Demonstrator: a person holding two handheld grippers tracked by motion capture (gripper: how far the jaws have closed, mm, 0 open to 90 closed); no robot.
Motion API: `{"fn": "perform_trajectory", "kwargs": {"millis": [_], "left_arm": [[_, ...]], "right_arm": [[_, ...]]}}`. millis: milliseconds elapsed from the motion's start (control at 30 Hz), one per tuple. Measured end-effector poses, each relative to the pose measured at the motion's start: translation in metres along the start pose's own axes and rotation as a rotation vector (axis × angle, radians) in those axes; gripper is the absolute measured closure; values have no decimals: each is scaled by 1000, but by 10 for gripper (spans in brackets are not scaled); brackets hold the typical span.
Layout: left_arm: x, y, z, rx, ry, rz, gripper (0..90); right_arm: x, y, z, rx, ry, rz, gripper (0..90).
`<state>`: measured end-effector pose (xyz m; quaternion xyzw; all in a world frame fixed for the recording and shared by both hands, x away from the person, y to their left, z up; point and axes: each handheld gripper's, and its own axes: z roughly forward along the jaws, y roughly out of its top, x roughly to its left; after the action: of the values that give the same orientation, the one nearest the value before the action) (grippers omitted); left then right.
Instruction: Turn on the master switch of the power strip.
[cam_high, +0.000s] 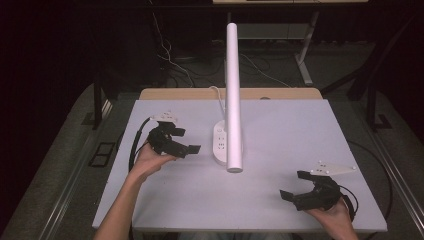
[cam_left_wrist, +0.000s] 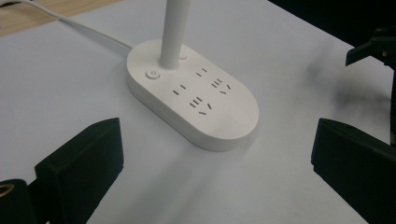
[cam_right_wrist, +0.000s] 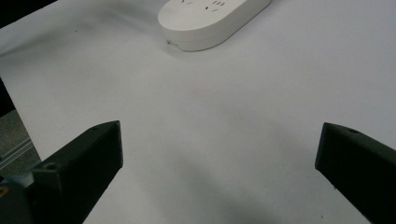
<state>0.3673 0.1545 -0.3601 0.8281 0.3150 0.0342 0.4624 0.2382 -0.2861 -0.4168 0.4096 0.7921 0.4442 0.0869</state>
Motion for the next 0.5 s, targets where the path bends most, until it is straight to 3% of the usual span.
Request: {"fn": "perform_trajectory", "kwargs": {"millis": [500], "left_arm": [[9, 21, 11, 23, 4, 21, 27]], "right_arm": [[-1, 0, 0, 2, -4, -2, 3]]}}
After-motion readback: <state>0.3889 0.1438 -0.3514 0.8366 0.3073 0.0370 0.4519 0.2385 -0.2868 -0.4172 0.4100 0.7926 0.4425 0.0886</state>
